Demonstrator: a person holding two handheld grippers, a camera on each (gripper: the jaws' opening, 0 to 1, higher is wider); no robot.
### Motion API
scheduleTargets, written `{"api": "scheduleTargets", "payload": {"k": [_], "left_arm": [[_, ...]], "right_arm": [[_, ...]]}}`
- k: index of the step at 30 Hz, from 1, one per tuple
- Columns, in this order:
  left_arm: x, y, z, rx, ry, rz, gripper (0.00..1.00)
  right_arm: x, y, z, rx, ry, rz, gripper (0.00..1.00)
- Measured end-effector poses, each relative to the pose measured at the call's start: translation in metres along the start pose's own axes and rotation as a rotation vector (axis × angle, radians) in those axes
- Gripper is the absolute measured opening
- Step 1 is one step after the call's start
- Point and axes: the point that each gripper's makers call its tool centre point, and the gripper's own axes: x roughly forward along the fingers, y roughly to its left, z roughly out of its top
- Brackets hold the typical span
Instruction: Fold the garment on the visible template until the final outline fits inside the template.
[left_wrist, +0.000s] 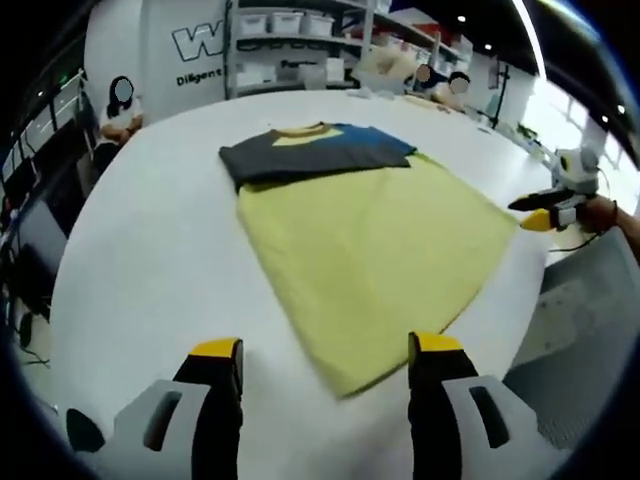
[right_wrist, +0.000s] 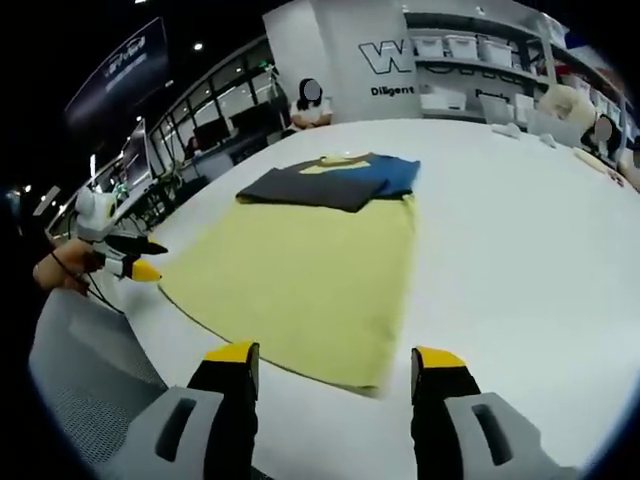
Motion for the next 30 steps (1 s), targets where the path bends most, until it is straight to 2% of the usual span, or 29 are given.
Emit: {"api": "scheduleTargets", "payload": {"k": [6, 7, 11, 15, 19, 22, 28, 30], "left_arm": [[0.0, 0.003, -0.009, -0.034, 0.029, 0.013, 0.49], [-0.001, 0.004, -0.009, -0.038, 0.028, 0.016, 0.48], [-0.002, 0.005, -0.013, -0.032, 0.043, 0.022, 0.38], [-0.002, 0.004, -0.019, -0.049, 0.074, 0.015, 0.27], [-0.002, 0.004, -0.022, -0.053, 0.085, 0.019, 0.23], [-0.003, 0.001, -0.025, -0.059, 0.098, 0.009, 0.13], [-0.003, 0.002, -0.028, -0.063, 0.11, 0.012, 0.03], [-0.005, 0.002, -0.028, -0.074, 0.113, 0.014, 0.03]], "right_arm": [[0.002, -0.015, -0.009, -0.02, 0.037, -0.066, 0.26], [0.002, -0.017, -0.013, -0.025, 0.056, -0.076, 0.24], [0.003, -0.017, -0.016, -0.009, 0.058, -0.075, 0.19], [0.003, -0.019, -0.019, -0.028, 0.073, -0.088, 0.07], [0.004, -0.021, -0.019, -0.025, 0.073, -0.096, 0.05], [0.004, -0.021, -0.02, -0.036, 0.078, -0.1, 0.0], [0.003, -0.019, -0.021, -0.044, 0.08, -0.1, 0.0], [0.003, -0.017, -0.021, -0.059, 0.086, -0.099, 0.0]]}}
